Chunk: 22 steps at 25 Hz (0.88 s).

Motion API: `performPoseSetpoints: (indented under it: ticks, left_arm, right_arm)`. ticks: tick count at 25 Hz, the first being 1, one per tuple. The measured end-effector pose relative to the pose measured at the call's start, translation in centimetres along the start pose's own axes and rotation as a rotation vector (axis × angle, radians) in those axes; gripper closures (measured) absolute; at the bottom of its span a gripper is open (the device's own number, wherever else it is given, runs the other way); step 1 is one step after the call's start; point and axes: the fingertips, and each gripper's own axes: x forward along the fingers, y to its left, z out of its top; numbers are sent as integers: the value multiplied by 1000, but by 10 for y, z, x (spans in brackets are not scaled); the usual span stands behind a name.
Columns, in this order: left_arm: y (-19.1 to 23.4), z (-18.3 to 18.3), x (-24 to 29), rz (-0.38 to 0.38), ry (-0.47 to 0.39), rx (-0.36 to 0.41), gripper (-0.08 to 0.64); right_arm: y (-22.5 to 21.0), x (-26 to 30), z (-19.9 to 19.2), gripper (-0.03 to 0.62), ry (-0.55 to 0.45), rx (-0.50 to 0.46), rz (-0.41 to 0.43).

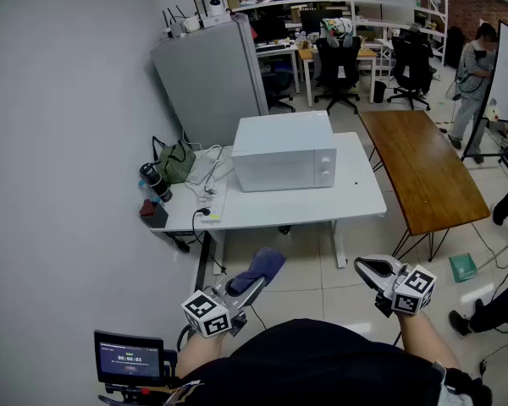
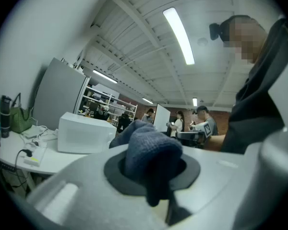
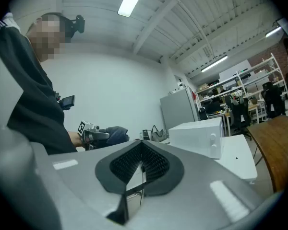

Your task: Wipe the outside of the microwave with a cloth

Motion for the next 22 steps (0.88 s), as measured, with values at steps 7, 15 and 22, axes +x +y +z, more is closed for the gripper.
performPoseSetpoints:
  ticks: [7,15,22]
  left_arm:
    - [26,14,26,4,-15,1,499]
    - [167,35,-10,-37,-36,26,499]
    - [314,83,-35,-63,-50,56,499]
  right_arm:
    - [-29,25,8,586,24,-43,31]
    - [-33,160,23,586,-11,-59,-14]
    - [-53,319,51,586,-3,-99,-13]
